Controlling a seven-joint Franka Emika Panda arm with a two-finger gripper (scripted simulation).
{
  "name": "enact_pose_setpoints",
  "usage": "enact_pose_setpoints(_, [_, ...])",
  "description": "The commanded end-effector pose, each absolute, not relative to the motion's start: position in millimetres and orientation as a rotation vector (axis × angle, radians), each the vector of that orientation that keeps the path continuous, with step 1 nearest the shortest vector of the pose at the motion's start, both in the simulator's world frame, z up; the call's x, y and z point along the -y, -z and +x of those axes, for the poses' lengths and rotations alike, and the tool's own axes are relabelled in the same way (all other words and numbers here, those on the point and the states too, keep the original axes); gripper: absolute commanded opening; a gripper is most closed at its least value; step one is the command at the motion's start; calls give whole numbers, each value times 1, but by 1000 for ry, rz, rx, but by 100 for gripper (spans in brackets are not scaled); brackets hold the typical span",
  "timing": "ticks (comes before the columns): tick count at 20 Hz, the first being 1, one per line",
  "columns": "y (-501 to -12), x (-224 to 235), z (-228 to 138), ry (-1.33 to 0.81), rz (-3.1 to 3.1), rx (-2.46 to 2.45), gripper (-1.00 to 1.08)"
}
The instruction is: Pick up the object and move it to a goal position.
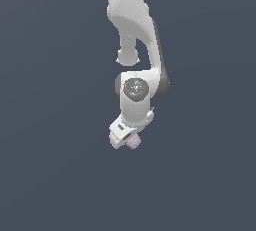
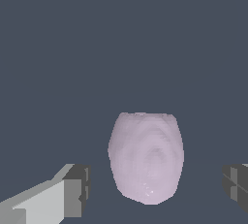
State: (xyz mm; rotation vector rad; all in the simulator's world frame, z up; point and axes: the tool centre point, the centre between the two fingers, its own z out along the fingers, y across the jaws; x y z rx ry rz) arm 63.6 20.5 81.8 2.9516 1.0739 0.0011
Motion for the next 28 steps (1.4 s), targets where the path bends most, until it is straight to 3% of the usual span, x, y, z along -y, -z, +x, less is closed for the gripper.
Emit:
enact_pose_setpoints(1, [-71, -21, 63, 1, 2951, -1076, 100])
enact_pose_setpoints(12, [-40, -21, 64, 0, 2950, -1081, 100])
enact_pose_setpoints(13, [-40, -21, 64, 0, 2950, -1081, -100])
enact_pose_setpoints(28, [-48, -20, 64, 0, 2950, -1081, -100])
